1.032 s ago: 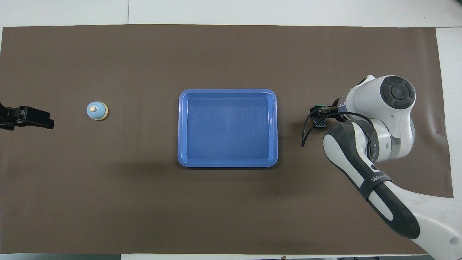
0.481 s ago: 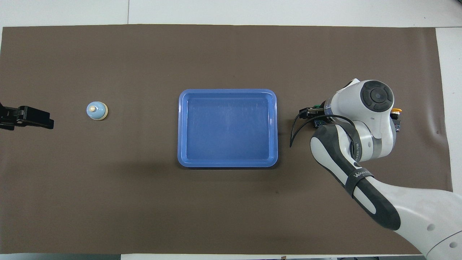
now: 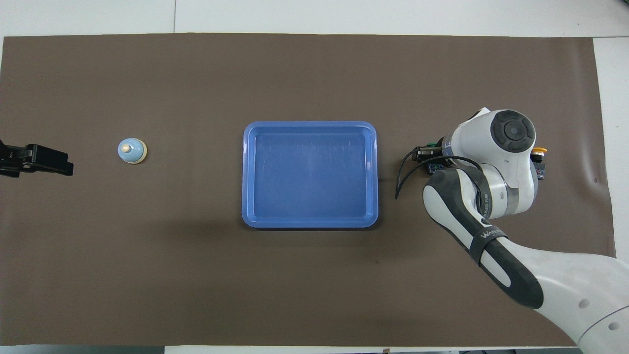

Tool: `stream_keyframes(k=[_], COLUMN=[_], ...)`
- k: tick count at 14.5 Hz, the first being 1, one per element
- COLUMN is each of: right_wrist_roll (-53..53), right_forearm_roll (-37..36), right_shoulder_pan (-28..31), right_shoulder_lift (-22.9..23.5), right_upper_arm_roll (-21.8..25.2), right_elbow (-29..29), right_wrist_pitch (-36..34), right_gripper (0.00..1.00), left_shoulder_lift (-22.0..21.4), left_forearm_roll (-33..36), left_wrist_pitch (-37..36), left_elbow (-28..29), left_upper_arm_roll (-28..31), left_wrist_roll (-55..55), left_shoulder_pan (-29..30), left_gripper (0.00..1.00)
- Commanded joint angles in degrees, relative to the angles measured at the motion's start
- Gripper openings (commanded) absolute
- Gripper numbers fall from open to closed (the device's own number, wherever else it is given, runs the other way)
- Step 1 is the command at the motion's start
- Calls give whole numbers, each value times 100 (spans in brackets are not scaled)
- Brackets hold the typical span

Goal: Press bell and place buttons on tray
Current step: 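Carry the green button with the right gripper into the blue tray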

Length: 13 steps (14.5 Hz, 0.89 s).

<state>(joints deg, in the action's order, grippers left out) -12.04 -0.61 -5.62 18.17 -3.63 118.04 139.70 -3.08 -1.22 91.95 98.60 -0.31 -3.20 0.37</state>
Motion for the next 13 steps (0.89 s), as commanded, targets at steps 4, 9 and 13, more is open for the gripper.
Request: stream_keyframes(k=[4,9,13], right_wrist_roll=[-167,-167,-692], right_forearm_roll=[9,9,17], right_shoulder_pan=[8,-44,-815], right_shoulder_lift=[29,29,-6], right_upper_arm_roll=[-23,-41,-23], right_elbow=[-35,-956,-1748], right_wrist_pitch=[31,-1231,-2314], right_gripper=[0,0,0], left_shoulder_lift=[36,36,36], left_forearm_roll=[-27,-27,-27], left_wrist_pitch=[-89,-89,-89], left_elbow=[-96,-96,-104], left_upper_arm_roll=[14,14,14], left_wrist_roll=[12,12,12], left_shoulder_pan=[7,7,7], left_gripper=[100,100,100])
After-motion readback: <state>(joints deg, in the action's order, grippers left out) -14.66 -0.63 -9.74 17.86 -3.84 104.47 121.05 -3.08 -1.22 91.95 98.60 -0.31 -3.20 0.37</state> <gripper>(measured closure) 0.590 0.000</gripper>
